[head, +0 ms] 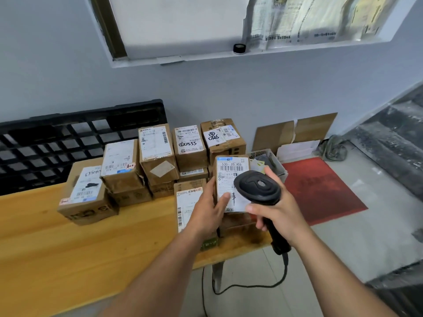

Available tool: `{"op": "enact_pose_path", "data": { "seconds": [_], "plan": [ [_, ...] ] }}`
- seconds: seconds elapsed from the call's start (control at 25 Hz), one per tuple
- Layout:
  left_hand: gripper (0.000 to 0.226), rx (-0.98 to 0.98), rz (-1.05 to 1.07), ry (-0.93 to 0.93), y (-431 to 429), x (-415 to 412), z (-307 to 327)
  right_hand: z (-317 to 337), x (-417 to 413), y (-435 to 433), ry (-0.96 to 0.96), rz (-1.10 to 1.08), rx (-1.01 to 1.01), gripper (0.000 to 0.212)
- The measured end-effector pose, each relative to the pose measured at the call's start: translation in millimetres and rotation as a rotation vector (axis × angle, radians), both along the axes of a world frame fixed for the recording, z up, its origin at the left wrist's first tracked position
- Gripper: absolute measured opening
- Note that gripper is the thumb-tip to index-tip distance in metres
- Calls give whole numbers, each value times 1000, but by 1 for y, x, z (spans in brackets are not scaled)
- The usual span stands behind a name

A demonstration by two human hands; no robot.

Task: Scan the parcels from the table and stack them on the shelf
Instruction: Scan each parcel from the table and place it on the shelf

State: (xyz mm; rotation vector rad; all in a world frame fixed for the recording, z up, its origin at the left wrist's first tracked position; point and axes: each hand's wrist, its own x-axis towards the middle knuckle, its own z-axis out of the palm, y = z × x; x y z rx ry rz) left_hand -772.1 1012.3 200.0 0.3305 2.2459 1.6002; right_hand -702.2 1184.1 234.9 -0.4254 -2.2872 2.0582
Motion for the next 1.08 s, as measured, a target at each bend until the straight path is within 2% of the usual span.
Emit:
{"op": "enact_pose_path", "data": {
  "seconds": [0.08,0.16,0.36,0.48,0.84,1.08],
  "plan": [
    [62,82,10,0,-1,20,14,9,13,4,33,43,-2,107],
    [64,80,4,44,-6,39,28,18,27,5,69,83,-6,107],
    [57,89,-7,72,-28,77,52,27,57,-4,157,186,-21,106],
    [55,131,72,42,-49,101,57,31,71,-18,186,248,-31,107],
    [118,100,360,145,-156,136,79,83,99,-107,347,433,8,106],
    [119,33,540,210,-253,154,85,116,137,-192,390,557,-122,108]
  ]
}}
